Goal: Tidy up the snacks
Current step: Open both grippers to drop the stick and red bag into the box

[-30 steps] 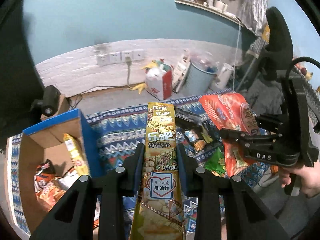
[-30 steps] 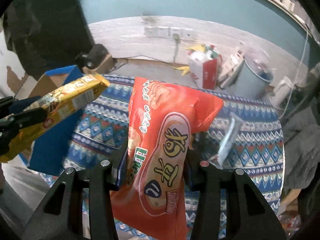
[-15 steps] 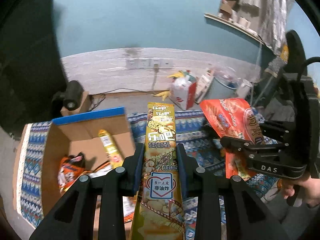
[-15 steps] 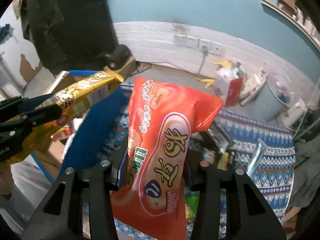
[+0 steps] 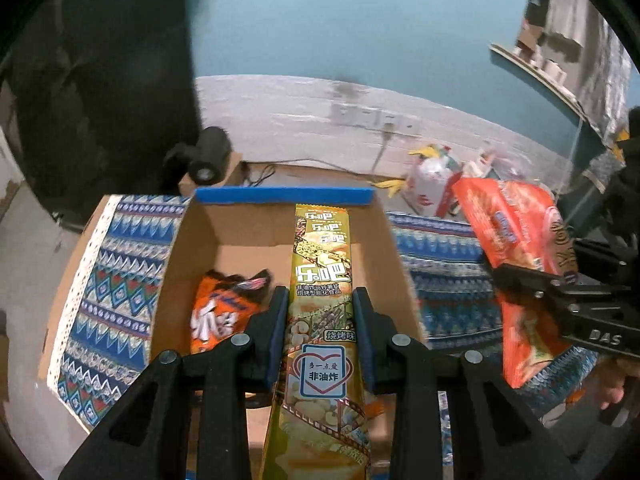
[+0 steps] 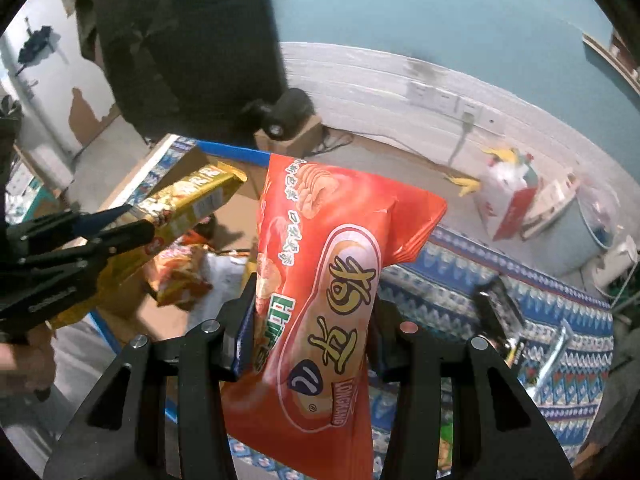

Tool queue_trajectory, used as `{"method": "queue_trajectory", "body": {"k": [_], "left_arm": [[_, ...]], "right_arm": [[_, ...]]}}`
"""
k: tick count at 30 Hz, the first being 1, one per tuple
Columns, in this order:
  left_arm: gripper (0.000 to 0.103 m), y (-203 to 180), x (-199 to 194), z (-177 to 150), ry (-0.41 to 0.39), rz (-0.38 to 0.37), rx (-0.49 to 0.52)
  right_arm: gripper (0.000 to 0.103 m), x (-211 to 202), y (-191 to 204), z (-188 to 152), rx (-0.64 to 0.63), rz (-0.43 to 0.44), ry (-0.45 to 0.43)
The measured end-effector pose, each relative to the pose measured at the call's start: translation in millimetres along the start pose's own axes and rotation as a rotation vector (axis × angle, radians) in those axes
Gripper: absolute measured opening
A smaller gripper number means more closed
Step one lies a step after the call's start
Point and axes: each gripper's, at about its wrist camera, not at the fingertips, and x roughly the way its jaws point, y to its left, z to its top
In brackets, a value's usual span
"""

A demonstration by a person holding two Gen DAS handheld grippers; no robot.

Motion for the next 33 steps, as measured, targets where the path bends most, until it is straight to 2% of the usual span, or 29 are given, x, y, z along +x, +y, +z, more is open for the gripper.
{"method": "queue_trajectory", "body": {"k": [11,18,22,24,25,26,28,33], "left_arm": [[0.032,43.3,16.4,-10.5,0.041,0.056,-0.091],[0.032,53.3,21.8,-15.7,0.071,0.087,-0.113],[0.033,65.2,27.5,-19.8,0.101,0.081,-0.169],[0.033,69.0,24.2,-18.9,0.091,0.1,-0.184],[0.036,69.2,22.6,-18.0,0.087,0.109,-0.182],[0.045,69.4,21.2,-17.1,0.085,0.12,-0.179],[0.056,69.7,18.6,-17.0,0.074,0.144,-0.174],[0.058,73.8,14.8,-17.0,0.072,0.184,-0.174]], "right_arm": [[0.044,36.4,41.4,19.2,-0.069,0.06,0.052],[0.044,61.1,57.3,27.1,-0.104,0.082,0.089],[0.044,68.1,66.8,31.2,-0.127,0.082,0.098],[0.045,70.5,72.0,33.5,-0.132,0.091,0.099],[0.045,71.7,74.2,35.0,-0.132,0.099,0.101],[0.046,73.3,76.9,37.1,-0.131,0.112,0.102],[0.048,76.5,81.4,40.9,-0.135,0.127,0.107],[0.06,81.8,83.2,46.9,-0.146,0.111,0.1]]}}
